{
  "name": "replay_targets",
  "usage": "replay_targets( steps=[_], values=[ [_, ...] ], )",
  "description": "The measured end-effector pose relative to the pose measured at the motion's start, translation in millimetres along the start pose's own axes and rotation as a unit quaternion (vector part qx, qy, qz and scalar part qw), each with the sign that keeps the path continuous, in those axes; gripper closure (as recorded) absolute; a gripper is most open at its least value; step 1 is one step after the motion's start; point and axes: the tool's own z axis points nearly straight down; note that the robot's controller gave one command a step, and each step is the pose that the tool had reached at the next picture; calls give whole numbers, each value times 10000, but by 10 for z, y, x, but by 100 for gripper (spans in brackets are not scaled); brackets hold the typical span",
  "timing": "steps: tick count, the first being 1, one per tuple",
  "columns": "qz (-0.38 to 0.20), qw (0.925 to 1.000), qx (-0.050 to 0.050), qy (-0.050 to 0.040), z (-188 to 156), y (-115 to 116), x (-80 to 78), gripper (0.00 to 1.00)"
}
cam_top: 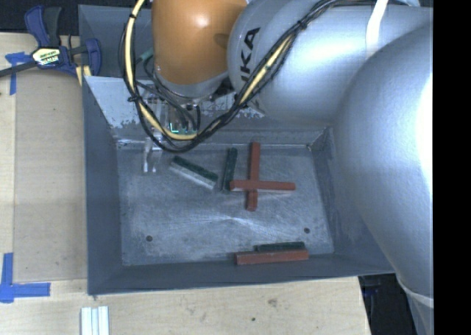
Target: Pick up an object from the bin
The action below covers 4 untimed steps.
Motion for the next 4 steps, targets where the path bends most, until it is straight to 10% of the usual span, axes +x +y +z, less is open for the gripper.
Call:
replay_targets(
  steps=[3, 4],
  values=[
    [-770, 9970, 4, 25, 325, -491, 123, 0],
    [-2454, 9693, -57, -157, 1270, -1243, 93, 100]
  ],
)
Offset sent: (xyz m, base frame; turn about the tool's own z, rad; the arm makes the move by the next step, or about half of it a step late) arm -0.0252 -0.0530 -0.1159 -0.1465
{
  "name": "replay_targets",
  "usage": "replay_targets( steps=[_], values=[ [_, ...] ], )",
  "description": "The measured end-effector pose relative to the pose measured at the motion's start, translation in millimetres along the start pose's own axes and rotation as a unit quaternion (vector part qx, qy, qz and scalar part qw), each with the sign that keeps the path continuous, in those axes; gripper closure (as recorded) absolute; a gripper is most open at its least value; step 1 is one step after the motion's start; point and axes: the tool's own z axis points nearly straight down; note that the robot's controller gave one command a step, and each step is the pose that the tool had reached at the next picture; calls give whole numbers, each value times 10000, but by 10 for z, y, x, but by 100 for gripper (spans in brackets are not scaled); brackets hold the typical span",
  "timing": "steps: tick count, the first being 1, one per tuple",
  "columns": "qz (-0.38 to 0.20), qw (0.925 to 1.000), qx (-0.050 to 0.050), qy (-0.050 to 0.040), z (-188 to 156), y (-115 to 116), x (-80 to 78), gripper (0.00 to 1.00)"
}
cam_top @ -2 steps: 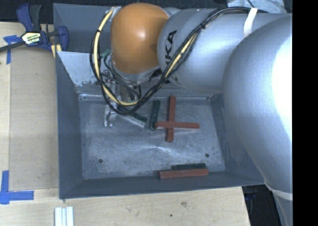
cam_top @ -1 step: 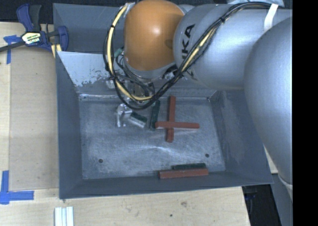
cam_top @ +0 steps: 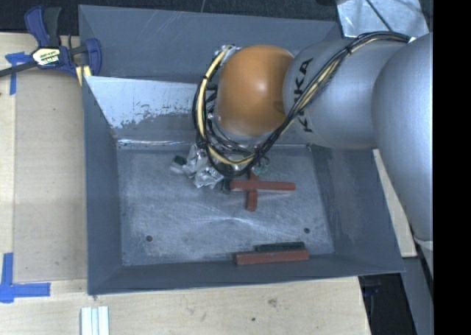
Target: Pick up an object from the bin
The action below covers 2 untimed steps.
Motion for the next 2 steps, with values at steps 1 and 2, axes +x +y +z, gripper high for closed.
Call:
replay_targets(
  steps=[1, 2],
  values=[
    [4, 10000, -2, 0, 0, -1, 0, 100],
    [14, 9999, 11, 121, -343, -7, 102, 100]
  ],
)
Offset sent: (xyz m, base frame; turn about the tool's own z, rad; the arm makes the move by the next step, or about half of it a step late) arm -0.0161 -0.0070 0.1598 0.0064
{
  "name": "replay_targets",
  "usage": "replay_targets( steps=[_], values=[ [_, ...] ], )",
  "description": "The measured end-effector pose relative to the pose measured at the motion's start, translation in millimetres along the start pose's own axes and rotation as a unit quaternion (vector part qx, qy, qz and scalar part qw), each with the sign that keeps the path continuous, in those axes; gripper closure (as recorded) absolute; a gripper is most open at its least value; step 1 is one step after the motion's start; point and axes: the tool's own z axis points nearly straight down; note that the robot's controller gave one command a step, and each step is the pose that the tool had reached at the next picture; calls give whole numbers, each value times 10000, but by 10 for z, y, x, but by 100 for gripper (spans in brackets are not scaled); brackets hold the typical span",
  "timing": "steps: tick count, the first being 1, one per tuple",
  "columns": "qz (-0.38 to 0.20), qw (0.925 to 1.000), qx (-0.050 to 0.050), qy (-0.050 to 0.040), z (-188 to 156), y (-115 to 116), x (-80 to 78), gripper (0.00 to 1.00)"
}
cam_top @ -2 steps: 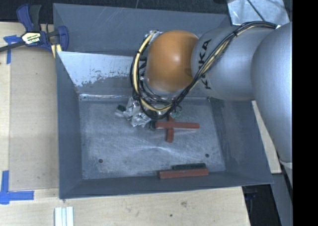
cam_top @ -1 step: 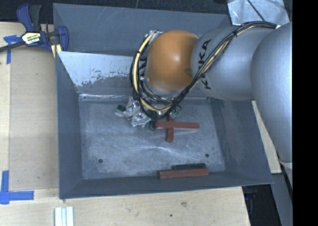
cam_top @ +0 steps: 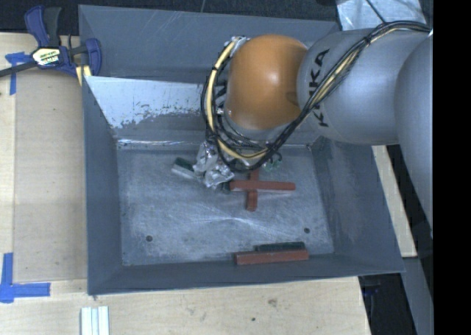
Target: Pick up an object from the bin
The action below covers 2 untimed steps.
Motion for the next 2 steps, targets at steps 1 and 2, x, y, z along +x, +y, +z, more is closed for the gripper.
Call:
replay_targets(
  steps=[1, 2],
  values=[
    [287, 9996, 13, -7, -424, 59, -23, 100],
    [129, 9999, 16, -8, -491, -111, -211, 0]
  ],
)
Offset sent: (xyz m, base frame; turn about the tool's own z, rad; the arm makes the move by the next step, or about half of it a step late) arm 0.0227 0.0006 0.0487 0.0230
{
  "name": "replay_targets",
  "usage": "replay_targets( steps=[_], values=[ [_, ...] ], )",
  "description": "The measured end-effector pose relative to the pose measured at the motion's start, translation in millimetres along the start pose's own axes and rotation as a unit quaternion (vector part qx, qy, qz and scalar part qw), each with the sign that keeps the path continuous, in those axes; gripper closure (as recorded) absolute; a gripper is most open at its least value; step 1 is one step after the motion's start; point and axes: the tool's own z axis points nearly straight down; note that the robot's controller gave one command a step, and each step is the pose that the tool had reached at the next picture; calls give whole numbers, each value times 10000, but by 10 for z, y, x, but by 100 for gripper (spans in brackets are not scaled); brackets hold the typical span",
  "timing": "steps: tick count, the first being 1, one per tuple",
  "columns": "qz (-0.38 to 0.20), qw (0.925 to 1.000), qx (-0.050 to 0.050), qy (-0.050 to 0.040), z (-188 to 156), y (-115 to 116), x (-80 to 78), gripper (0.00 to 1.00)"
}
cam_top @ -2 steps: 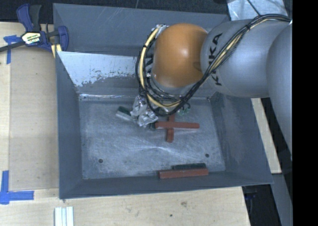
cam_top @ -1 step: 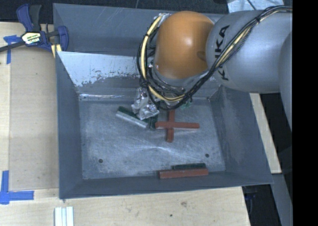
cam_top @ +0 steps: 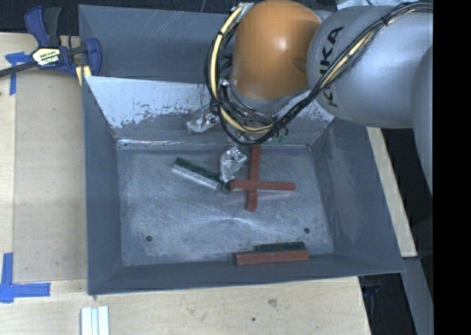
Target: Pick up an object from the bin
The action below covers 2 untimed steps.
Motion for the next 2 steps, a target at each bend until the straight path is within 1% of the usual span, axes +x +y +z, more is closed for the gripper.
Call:
replay_targets(
  steps=[1, 2],
  values=[
    [4, 10000, -1, 0, -1, 1, 0, 0],
    [1060, 9944, 7, -42, 881, -121, 195, 100]
  ],
)
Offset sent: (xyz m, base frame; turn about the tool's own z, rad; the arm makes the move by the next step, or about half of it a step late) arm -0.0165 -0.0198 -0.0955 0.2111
